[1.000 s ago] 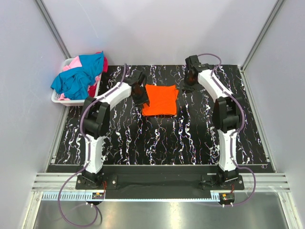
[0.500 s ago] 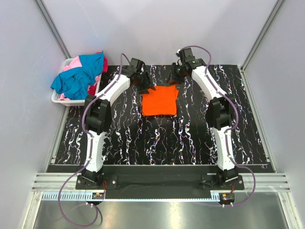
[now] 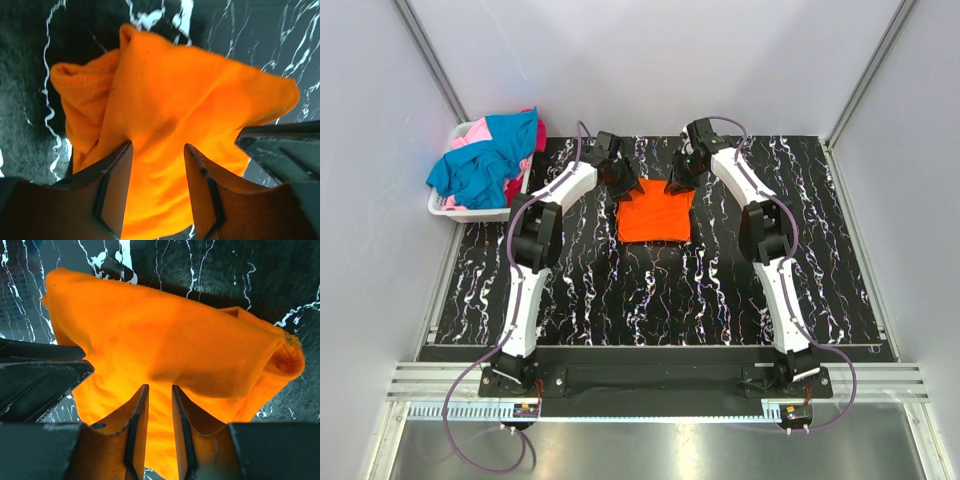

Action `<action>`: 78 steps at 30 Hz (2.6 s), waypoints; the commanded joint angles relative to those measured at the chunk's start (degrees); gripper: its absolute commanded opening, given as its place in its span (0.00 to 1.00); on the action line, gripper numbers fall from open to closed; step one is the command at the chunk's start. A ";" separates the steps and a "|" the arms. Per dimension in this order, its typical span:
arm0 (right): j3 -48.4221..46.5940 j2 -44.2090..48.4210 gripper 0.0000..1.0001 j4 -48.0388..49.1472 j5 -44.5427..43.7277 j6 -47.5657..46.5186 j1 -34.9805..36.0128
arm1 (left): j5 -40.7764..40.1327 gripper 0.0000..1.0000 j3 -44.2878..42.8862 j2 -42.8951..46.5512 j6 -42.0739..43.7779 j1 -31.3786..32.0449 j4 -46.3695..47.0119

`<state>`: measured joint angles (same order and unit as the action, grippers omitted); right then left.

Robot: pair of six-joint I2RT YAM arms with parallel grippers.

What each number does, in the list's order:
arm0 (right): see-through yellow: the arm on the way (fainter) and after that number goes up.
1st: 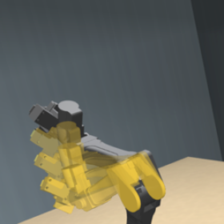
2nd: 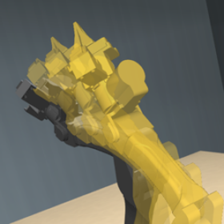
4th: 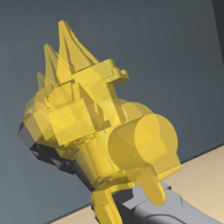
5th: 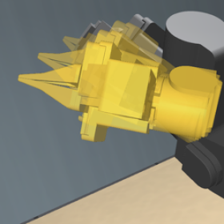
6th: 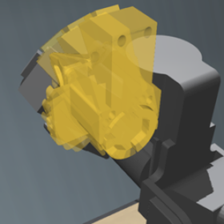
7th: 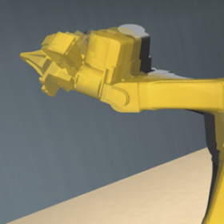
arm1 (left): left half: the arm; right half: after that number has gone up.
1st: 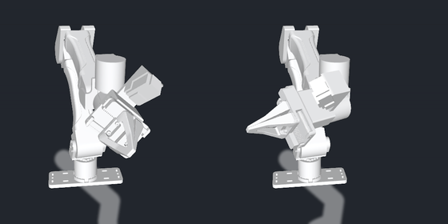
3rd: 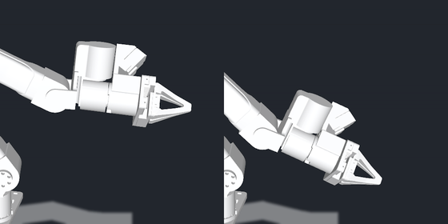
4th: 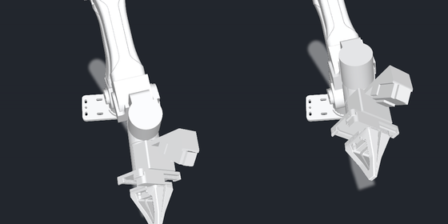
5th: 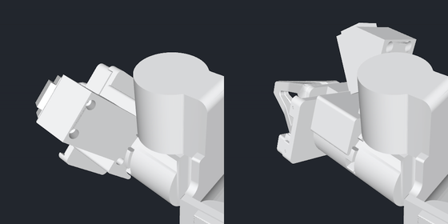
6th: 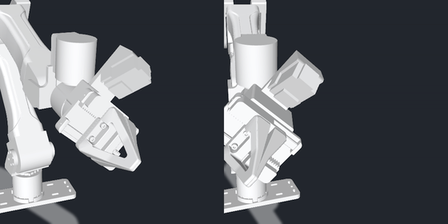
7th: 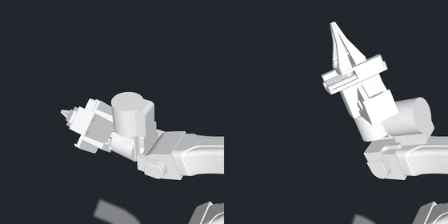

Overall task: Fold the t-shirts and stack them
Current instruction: Fold the tshirt

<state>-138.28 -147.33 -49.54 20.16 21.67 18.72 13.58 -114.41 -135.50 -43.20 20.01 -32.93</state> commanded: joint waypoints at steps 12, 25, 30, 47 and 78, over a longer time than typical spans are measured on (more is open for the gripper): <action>3.01 0.46 0.31 -0.12 -11.02 4.25 -4.04 | -13.15 0.49 2.79 2.44 -2.50 -0.06 0.85; 2.05 1.07 0.30 -0.56 -9.88 4.88 -5.10 | -6.67 0.47 0.24 1.91 0.04 0.03 0.83; 1.52 3.98 0.30 -0.65 -9.71 4.26 -5.10 | -4.00 0.48 1.91 4.98 0.49 0.03 5.15; -4.72 4.60 0.31 -0.73 -5.31 1.62 -1.94 | -3.56 0.49 -2.22 2.44 -3.47 0.12 9.81; -6.83 -2.08 0.30 2.08 4.62 0.39 -1.93 | -5.50 0.49 -4.59 -4.07 -7.07 -0.06 14.73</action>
<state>-142.89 -147.74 -49.23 20.78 22.65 16.71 8.75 -116.64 -139.15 -49.82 20.18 -20.84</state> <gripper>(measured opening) 0.305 0.486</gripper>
